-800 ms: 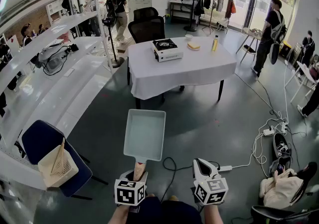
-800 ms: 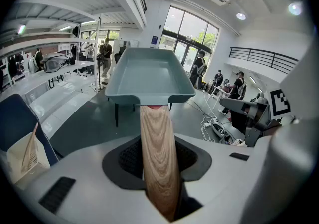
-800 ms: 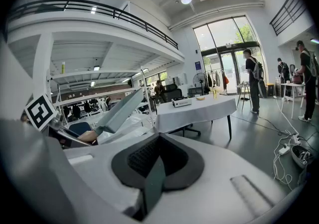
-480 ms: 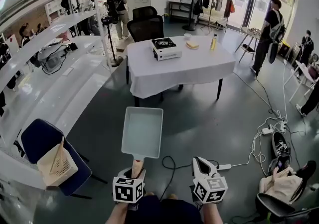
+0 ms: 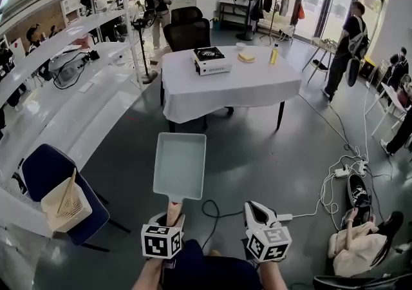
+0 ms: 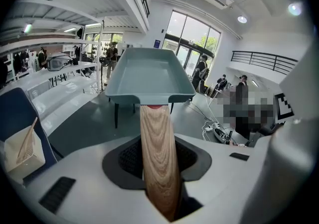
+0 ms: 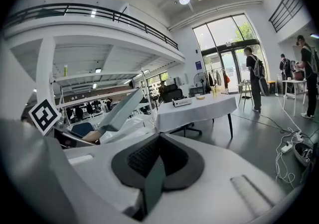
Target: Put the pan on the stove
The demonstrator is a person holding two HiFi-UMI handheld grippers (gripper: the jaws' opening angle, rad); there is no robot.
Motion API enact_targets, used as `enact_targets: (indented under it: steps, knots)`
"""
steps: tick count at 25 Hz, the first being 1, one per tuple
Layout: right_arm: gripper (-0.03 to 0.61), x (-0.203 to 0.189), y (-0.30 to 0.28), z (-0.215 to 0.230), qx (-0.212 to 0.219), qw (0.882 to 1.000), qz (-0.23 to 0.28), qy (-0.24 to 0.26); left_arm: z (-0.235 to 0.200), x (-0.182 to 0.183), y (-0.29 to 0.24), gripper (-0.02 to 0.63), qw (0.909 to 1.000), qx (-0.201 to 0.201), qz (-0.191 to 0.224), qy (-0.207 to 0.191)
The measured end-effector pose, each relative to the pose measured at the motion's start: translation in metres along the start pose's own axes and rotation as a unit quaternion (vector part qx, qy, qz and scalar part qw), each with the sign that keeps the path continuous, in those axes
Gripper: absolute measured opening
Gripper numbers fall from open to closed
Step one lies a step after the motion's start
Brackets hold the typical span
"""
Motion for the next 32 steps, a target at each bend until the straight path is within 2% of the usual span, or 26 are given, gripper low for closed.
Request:
enact_targets:
  steps: [7, 15, 22, 32]
  knots:
    - [0.002, -0.025, 0.011, 0.014, 0.007, 1.000, -0.019, -0.011, 0.023, -0.028, -0.006, 0.126, 0.9998, -0.005, -0.015, 0.014]
    - [0.003, -0.022, -0.007, 0.039, 0.008, 1.000, -0.020, -0.016, 0.030, -0.012, -0.030, 0.126, 0.9999, -0.003, -0.015, 0.007]
    - [0.002, -0.003, -0.049, 0.056, 0.004, 0.999, -0.028, -0.021, 0.019, 0.029, -0.061, 0.126, 0.9998, -0.003, -0.018, 0.004]
    - [0.002, 0.056, -0.123, 0.092, -0.013, 1.000, -0.017, -0.013, -0.005, 0.116, -0.114, 0.126, 0.9999, -0.004, -0.010, 0.004]
Point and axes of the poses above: the fingertips, and each gripper's own axes: y backward along the fingers, z to its right, x out of its top, the point moved 1 cm from there along y, backward along the fingers, and after that the axes turned 4 degrees about x, right-handed, at the moved point
